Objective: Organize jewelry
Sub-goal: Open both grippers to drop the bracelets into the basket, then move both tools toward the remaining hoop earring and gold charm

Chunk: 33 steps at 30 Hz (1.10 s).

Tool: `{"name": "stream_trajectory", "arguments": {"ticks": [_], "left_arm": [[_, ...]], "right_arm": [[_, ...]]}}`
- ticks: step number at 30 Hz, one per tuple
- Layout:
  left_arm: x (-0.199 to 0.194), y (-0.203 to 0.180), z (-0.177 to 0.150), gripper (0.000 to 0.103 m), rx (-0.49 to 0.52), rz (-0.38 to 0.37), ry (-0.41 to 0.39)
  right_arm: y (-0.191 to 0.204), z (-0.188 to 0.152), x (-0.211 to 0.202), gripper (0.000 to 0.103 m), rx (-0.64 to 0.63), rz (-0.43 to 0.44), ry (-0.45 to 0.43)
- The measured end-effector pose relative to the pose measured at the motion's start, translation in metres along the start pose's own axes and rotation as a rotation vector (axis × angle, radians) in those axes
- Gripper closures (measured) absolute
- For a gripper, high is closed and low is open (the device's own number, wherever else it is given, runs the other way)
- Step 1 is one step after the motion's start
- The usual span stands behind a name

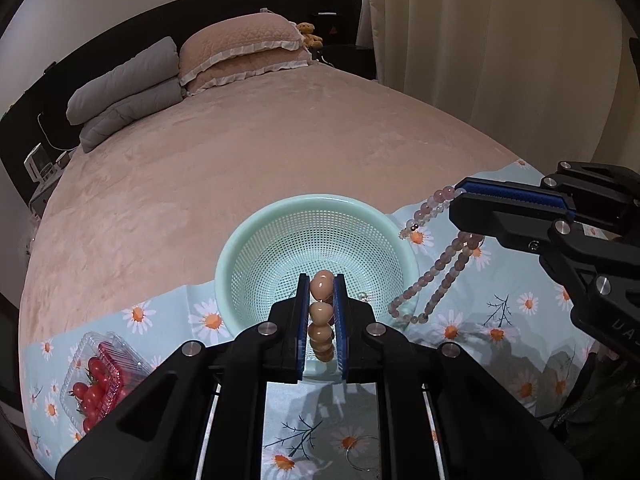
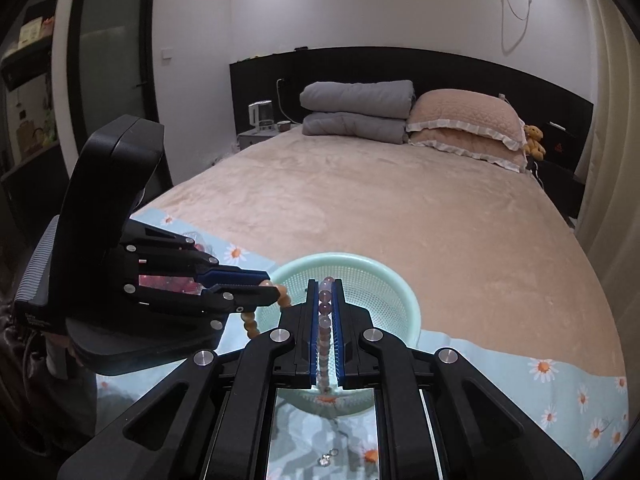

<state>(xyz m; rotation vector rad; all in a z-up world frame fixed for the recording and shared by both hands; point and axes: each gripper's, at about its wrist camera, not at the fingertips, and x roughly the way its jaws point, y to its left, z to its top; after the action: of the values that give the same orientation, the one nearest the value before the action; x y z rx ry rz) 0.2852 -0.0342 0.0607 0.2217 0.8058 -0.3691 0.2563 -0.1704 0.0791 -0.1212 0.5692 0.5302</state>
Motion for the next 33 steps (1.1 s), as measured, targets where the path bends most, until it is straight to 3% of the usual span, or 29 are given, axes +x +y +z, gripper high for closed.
{"name": "stream_trajectory", "arguments": {"ticks": [11, 18, 20, 21, 22, 23, 24, 26, 27, 33], "left_arm": [[0.048, 0.011, -0.013, 0.091, -0.042, -0.016, 0.092], [0.058, 0.012, -0.025, 0.090, -0.046, -0.009, 0.124], [0.058, 0.014, -0.027, 0.089, -0.054, -0.011, 0.125], [0.056, 0.016, -0.028, 0.076, -0.061, 0.002, 0.119], [0.054, 0.022, -0.029, 0.063, -0.080, 0.026, 0.113], [0.051, 0.028, -0.030, 0.034, -0.108, 0.051, 0.100], [0.045, 0.034, -0.032, 0.023, -0.138, 0.063, 0.080], [0.033, 0.048, -0.036, 0.019, -0.193, 0.067, 0.052], [0.028, 0.055, -0.037, 0.012, -0.220, 0.079, 0.047], [0.007, 0.081, -0.053, 0.006, -0.327, 0.118, 0.039]], "right_arm": [[-0.015, -0.028, 0.048, 0.097, 0.078, 0.000, 0.056], [-0.023, -0.051, 0.067, 0.097, 0.131, -0.011, 0.102], [-0.024, -0.053, 0.066, 0.092, 0.132, -0.017, 0.108], [-0.026, -0.054, 0.064, 0.084, 0.129, -0.042, 0.104], [-0.027, -0.055, 0.060, 0.039, 0.133, -0.074, 0.097], [-0.029, -0.057, 0.056, 0.008, 0.144, -0.104, 0.082], [-0.033, -0.058, 0.048, 0.008, 0.157, -0.105, 0.055], [-0.043, -0.060, 0.036, 0.008, 0.194, -0.091, 0.024], [-0.048, -0.061, 0.032, 0.008, 0.210, -0.105, 0.020], [-0.072, -0.069, 0.017, 0.008, 0.288, -0.183, 0.025]]}}
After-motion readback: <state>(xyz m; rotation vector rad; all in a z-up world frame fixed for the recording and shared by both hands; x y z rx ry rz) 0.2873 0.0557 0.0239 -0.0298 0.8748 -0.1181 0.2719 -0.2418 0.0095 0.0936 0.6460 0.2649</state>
